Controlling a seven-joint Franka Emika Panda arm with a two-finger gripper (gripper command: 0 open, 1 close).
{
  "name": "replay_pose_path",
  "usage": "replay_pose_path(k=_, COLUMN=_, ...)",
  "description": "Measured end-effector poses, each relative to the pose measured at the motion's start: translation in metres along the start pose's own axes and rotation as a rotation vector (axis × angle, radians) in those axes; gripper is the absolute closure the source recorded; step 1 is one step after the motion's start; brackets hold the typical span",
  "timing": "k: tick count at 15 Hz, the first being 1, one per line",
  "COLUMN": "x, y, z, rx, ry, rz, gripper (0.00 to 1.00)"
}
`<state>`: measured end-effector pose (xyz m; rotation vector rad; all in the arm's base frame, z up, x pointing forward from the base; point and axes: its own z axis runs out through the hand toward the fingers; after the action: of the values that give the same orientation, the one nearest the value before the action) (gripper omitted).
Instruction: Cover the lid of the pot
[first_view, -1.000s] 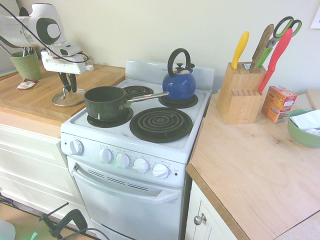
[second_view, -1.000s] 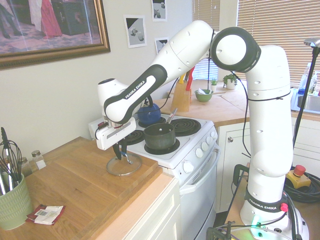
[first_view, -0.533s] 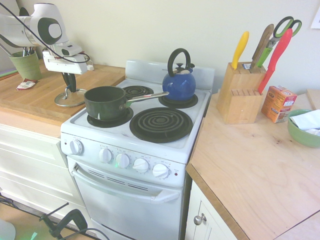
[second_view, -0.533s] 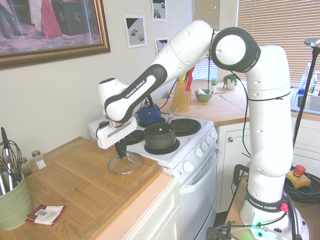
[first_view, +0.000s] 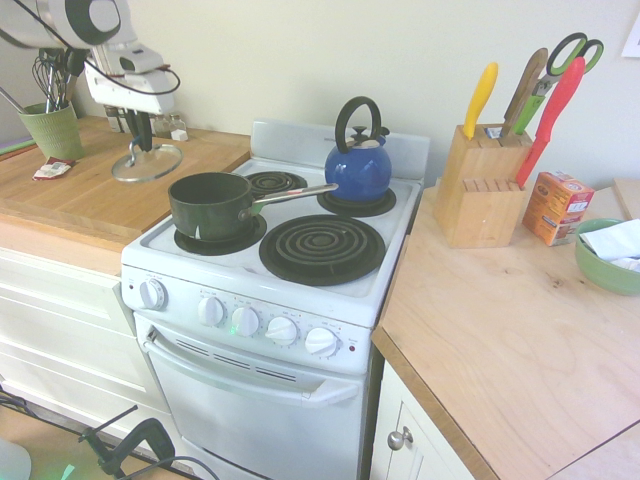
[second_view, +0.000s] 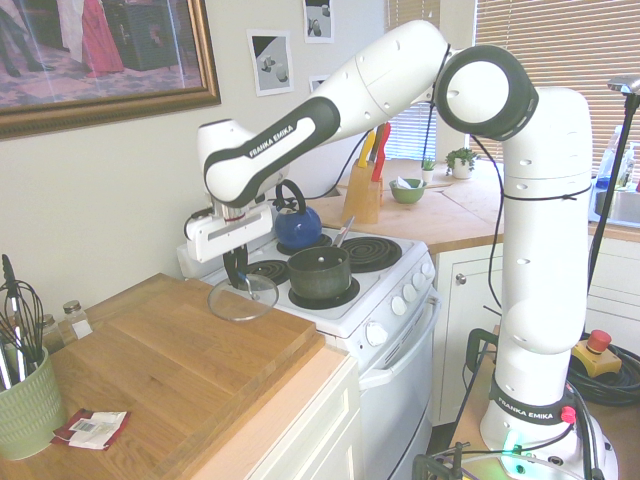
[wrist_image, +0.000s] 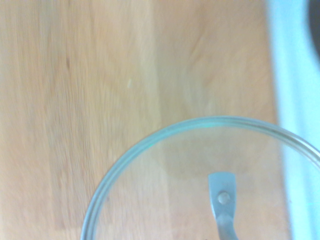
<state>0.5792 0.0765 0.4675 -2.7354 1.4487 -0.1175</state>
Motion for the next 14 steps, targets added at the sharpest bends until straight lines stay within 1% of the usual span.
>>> replay_pose_path(k=3, x=0.043, y=0.017, z=-0.040, rx=0.032, ry=-0.005, rz=0.097, gripper=1.00)
replay_pose_path(k=5, x=0.077, y=0.040, z=-0.046, rx=0.035, ry=-0.004, rz=0.161, gripper=1.00)
replay_pose_path(k=11, x=0.157, y=0.126, z=-0.017, rx=0.013, ry=-0.045, rz=0.283, gripper=1.00)
replay_pose_path(k=14, x=0.170, y=0.154, z=-0.011, rx=0.015, ry=-0.055, rz=0.304, gripper=1.00)
